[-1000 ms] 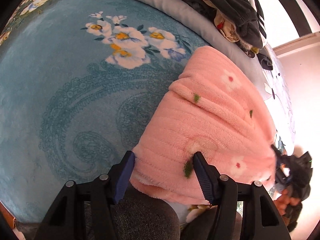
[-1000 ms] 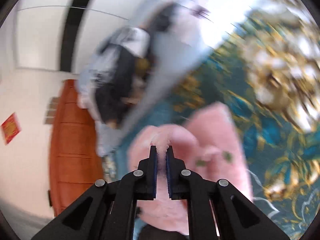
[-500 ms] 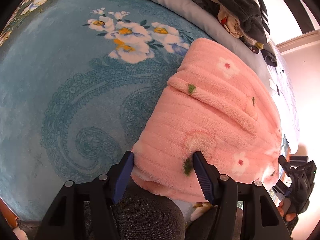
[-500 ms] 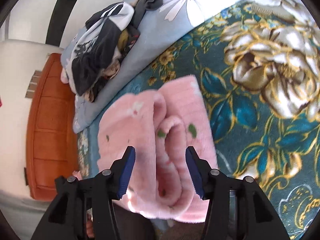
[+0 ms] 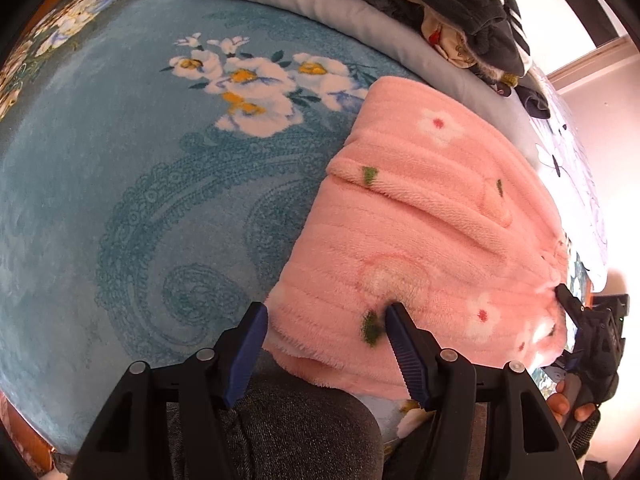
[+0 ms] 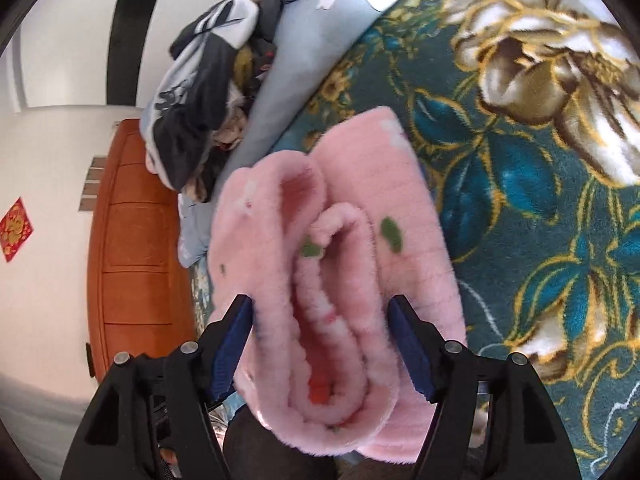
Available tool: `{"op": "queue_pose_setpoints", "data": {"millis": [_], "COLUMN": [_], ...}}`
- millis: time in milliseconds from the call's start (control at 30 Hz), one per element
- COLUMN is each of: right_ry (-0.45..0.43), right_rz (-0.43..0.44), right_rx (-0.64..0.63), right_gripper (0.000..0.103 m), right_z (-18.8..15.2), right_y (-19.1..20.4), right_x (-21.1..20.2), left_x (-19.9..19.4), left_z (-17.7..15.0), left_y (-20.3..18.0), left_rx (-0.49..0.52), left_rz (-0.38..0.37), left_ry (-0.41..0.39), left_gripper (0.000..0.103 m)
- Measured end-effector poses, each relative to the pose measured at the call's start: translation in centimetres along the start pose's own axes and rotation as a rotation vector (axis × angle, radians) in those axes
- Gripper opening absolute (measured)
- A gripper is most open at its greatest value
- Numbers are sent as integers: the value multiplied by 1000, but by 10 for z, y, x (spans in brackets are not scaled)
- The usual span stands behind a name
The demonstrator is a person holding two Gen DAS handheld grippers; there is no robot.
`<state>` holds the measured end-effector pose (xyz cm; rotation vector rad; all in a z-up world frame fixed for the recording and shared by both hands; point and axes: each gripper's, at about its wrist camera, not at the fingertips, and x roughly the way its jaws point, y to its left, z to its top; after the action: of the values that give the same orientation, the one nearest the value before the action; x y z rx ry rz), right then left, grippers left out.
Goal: Fold clothes
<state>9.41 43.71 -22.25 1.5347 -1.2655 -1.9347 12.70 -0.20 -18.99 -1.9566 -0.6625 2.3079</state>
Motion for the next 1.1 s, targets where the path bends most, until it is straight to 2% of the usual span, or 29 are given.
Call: {"op": "queue_pose_setpoints", "data": {"millis": [100,233,267,333,467,567,667,767,933,1033,1100], "right_ry": [6,18,20,24,13,4,-65,-85,27,12,15], "right_rz": [28,21,6,-29,15,53,96,57,-109,-64,-86], "right_rx": [-10,-39,-27,0,-41,-76,-113,-103,2,42,18], "right_gripper": [71,69,56,38,28,27,27,27,28,32,36], "right_z": [-3,-7,-6,-5,-4,-4,-1,1,-7,-8,-7], "right_y": [7,21,21,21,33,43,50,36,-18,-27,-23], "right_x": [4,8,8,8,-9,-23,-54,-64,-26,-28,-30], "left_x": [-4,-11,-12,-19,-24,-28,-30,-22,-8,-1,-1], "left_z": [1,3,4,0,2,5,7,7,6,5,5], "left_y": [0,-3,-4,-4,-3,-10,-17,-20,-13,-9,-10], "left_rx": [9,11,11,8,7,28,61,74,63,61,74], "left_rz": [-3,-5,-7,-14,-28,-52,-54,-34,9,34,46], "left_ry": [-9,-23,-27,-34,-46,-58,-63,-41,1,19,19], "left_gripper": [66,66,66,66,66,66,66,66,67,68,69]}}
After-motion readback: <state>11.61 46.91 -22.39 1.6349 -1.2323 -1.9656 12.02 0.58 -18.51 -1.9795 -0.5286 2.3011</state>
